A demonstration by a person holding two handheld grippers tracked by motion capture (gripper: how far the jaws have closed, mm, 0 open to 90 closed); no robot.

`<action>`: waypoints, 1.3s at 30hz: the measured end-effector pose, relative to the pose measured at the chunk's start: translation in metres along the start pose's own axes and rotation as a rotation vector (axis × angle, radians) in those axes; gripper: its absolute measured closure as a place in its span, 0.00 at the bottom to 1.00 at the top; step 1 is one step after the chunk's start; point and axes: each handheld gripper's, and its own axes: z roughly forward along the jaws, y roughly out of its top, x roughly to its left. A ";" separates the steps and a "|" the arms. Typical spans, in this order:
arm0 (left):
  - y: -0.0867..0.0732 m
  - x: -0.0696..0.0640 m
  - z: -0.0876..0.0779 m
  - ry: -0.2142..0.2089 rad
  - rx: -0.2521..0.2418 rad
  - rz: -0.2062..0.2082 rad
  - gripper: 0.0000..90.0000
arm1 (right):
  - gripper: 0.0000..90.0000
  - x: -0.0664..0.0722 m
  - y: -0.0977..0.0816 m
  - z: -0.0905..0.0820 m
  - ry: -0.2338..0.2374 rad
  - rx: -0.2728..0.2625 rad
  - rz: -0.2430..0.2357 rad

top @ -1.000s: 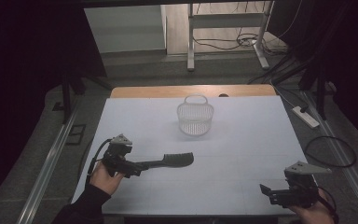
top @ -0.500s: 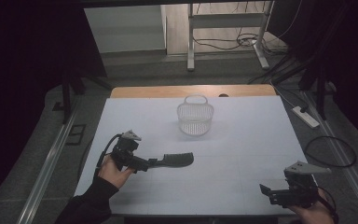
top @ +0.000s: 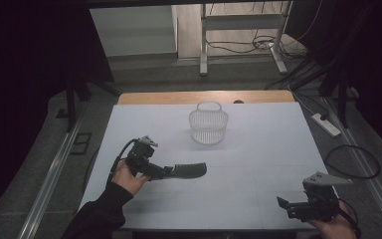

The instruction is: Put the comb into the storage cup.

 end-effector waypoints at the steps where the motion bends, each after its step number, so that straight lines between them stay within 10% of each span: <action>1: 0.000 0.000 0.000 0.000 0.000 0.000 0.00 | 0.00 0.000 0.000 0.000 0.000 0.000 0.000; 23: 0.016 0.006 0.021 0.036 0.072 0.008 0.03 | 0.00 0.000 0.000 0.000 0.002 0.004 -0.006; 30: 0.012 0.010 0.019 0.093 0.087 -0.005 0.57 | 0.00 0.001 0.000 0.001 0.003 0.006 -0.010; 39: 0.009 0.016 0.013 0.075 0.102 -0.003 0.99 | 0.00 0.001 0.000 0.001 0.003 0.010 -0.013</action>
